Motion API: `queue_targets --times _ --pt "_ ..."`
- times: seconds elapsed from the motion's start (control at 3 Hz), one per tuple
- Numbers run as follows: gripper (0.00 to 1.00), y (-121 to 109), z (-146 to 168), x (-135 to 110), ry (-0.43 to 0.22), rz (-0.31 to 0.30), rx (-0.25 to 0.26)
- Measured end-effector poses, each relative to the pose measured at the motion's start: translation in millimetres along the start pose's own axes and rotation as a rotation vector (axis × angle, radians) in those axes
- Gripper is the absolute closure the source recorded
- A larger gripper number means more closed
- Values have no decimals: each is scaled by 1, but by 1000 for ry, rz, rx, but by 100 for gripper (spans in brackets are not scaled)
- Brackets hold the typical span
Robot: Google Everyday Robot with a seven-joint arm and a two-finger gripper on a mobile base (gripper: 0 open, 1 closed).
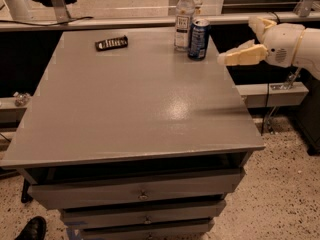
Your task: Move pepsi can near blue plastic bottle
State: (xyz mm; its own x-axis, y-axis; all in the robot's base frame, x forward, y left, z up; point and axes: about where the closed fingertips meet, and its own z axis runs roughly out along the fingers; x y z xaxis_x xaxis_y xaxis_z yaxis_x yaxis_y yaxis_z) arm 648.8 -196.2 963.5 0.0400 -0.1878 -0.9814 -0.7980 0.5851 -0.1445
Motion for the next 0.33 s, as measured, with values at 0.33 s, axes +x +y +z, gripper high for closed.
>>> queue_targets --times 0.33 --pt "0 37 -26 -16 -64 -4 -65"
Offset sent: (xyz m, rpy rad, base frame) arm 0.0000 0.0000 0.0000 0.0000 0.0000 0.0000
